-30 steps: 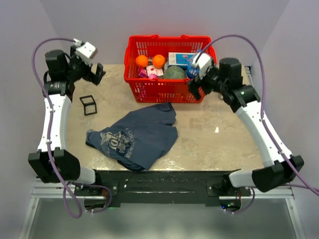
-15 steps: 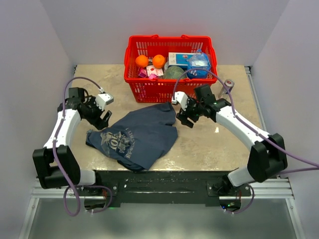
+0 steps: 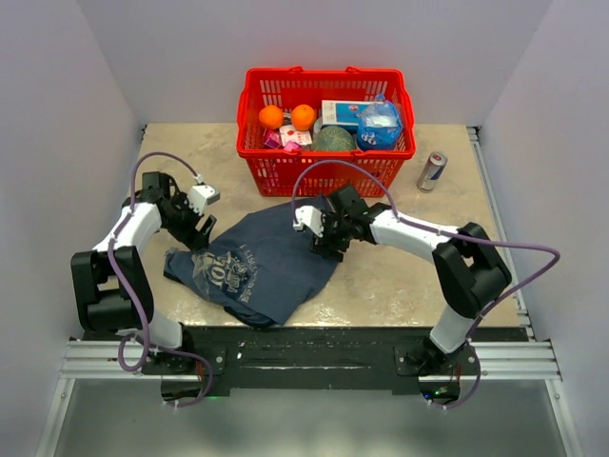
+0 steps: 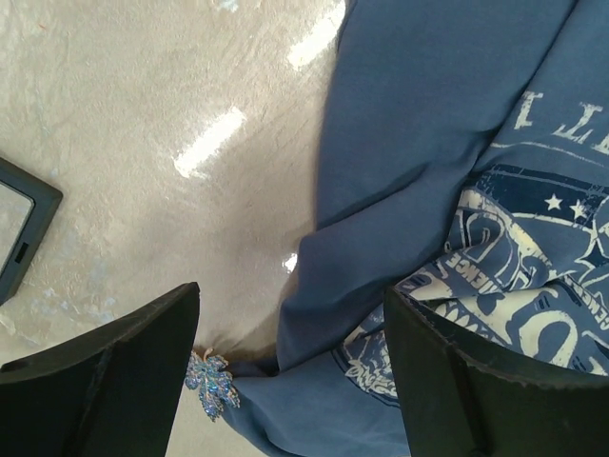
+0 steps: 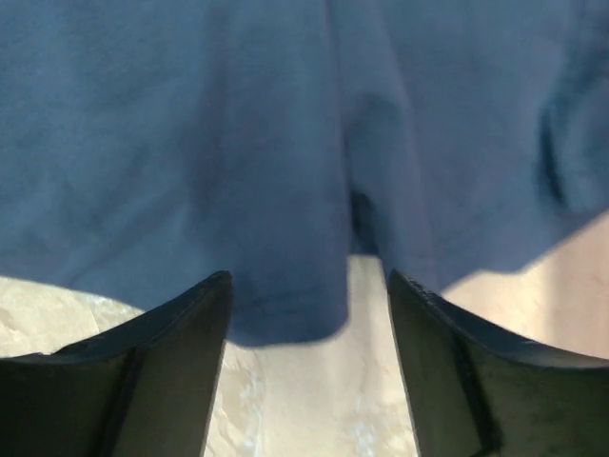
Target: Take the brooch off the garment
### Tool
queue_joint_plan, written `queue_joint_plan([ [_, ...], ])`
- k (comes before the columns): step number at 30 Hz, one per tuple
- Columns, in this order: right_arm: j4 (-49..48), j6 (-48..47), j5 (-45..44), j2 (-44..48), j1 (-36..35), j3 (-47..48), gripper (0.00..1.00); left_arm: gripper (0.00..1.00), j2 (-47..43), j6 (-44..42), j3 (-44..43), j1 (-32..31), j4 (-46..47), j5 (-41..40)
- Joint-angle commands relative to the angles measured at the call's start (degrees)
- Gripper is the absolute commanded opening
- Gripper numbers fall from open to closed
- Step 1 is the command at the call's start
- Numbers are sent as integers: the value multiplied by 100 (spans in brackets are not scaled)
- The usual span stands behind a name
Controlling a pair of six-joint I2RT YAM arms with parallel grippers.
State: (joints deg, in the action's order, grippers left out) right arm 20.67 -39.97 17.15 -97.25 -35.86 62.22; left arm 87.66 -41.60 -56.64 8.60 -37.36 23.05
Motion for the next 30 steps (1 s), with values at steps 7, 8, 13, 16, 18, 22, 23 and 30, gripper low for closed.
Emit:
queue_joint_plan([
  [7, 745, -1407, -756, 889, 174, -1148, 6, 83, -477, 3, 4, 28, 203, 393],
  [8, 1016, -1731, -826, 1240, 236, -1411, 3, 83, -573, 12, 30, 28, 203, 420],
  [13, 1993, -3006, -1459, 3395, 1016, -2906, 0, 84, -601, 74, -40, 28, 72, 551],
  [16, 2153, -3789, -1671, 4124, 1466, -3303, 37, 84, -522, 56, 4, 28, 54, 657],
  [18, 2046, -3800, -1286, 4241, 1695, -2894, 52, 84, -408, 65, 4, 19, 10, 771],
  [22, 1977, -2458, 5, 2745, 1731, -1303, 60, 84, -276, 144, -118, -60, 1, 807],
  [23, 1898, -1854, 165, 2433, 1731, -969, 60, 84, -215, 170, -162, -78, -8, 807],
  [30, 633, -925, 141, 867, 1784, 168, 64, 83, 93, 521, -330, -376, -8, 938],
])
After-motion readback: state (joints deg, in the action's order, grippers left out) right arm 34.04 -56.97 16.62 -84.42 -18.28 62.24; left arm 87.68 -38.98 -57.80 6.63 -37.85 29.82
